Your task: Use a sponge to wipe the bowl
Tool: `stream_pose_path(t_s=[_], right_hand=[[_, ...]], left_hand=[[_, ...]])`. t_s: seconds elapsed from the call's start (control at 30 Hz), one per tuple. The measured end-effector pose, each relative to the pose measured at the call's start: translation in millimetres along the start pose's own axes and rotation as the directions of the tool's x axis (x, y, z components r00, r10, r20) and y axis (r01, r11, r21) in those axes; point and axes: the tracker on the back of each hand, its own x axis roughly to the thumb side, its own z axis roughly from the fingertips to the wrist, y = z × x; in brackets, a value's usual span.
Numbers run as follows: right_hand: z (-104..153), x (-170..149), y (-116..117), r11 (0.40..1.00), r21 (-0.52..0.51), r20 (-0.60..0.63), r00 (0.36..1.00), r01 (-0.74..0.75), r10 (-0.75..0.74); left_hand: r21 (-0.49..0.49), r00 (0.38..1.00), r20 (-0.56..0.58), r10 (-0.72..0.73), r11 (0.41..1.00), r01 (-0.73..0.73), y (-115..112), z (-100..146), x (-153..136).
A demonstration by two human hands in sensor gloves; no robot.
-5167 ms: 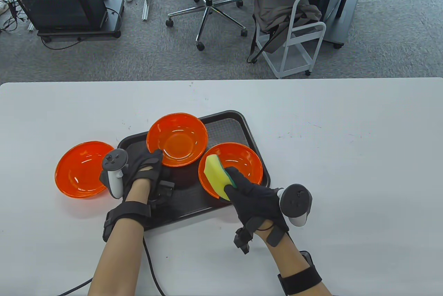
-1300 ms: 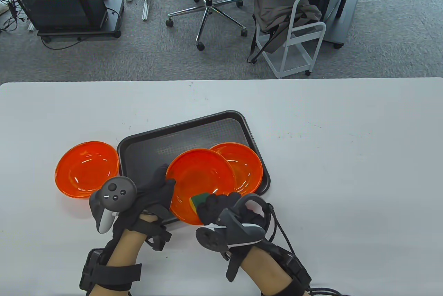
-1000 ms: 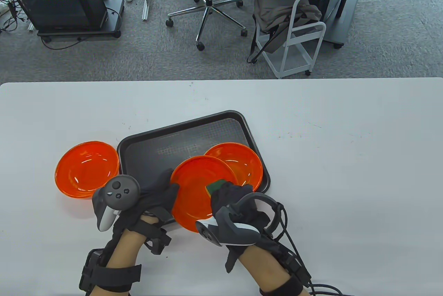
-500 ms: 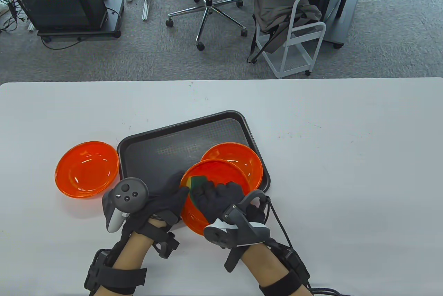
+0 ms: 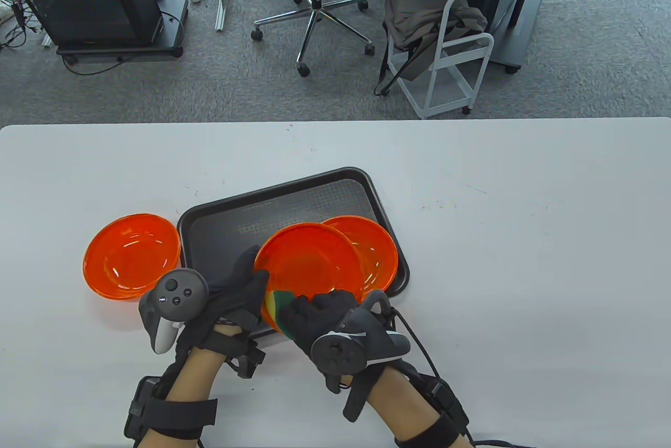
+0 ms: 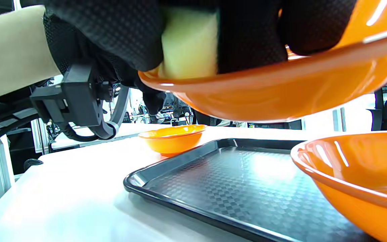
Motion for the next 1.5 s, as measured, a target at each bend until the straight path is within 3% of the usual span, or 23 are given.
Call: stream_pose_path(t_s=[0.37, 0.6, 0.83, 1.1, 1.23, 1.3, 1.33, 1.37, 1.4, 1.43, 1.5], right_hand=[[1.1, 5.7, -6.6, 0.984, 0.016, 0.001, 0.985, -0.175, 0.175], [6.3, 8.3, -18.2, 0.92, 0.016, -0.018, 0.92, -0.391, 0.392], [16.2, -6.6, -33.6, 0.892, -0.084, -0.118, 0.893, -0.445, 0.434], [29.4, -29.7, -43.5, 0.87, -0.146, -0.25, 0.869, -0.471, 0.428], [39.3, -48.0, -44.6, 0.908, -0.228, -0.304, 0.912, -0.35, 0.275], [45.9, -57.4, -44.9, 0.917, -0.32, -0.323, 0.938, -0.237, 0.129], [51.0, -64.2, -44.0, 0.905, -0.408, -0.326, 0.945, -0.126, -0.016], [55.8, -72.5, -40.4, 0.853, -0.52, -0.294, 0.928, 0.047, -0.23], [57.6, -76.5, -38.2, 0.815, -0.563, -0.264, 0.906, 0.134, -0.331], [59.5, -82.5, -34.4, 0.737, -0.618, -0.199, 0.853, 0.273, -0.483], [59.7, -89.6, -27.1, 0.621, -0.649, -0.087, 0.769, 0.439, -0.634]], left_hand=[[0.054, 0.999, -0.02, -0.027, 0.998, 0.028, 15.8, -0.8, -6.9], [0.104, 0.998, -0.065, 0.027, 0.994, -0.02, 31.0, -0.2, -20.8], [0.115, 0.975, -0.132, 0.178, 0.98, -0.164, 34.4, -0.1, -37.6], [0.108, 0.954, -0.151, 0.257, 0.964, -0.243, 34.3, -0.4, -42.7], [0.088, 0.928, -0.151, 0.341, 0.939, -0.331, 33.0, -0.7, -44.2], [0.08, 0.912, -0.151, 0.381, 0.924, -0.373, 31.9, -1.0, -45.5], [0.074, 0.897, -0.146, 0.418, 0.909, -0.411, 31.2, -1.3, -46.7], [0.065, 0.873, -0.144, 0.465, 0.885, -0.461, 30.0, -1.9, -47.7], [0.051, 0.859, -0.142, 0.492, 0.87, -0.49, 29.0, -2.4, -48.0], [0.024, 0.842, -0.132, 0.523, 0.851, -0.525, 27.4, -3.5, -48.3], [-0.004, 0.811, -0.122, 0.572, 0.817, -0.576, 23.9, -4.4, -46.8]])
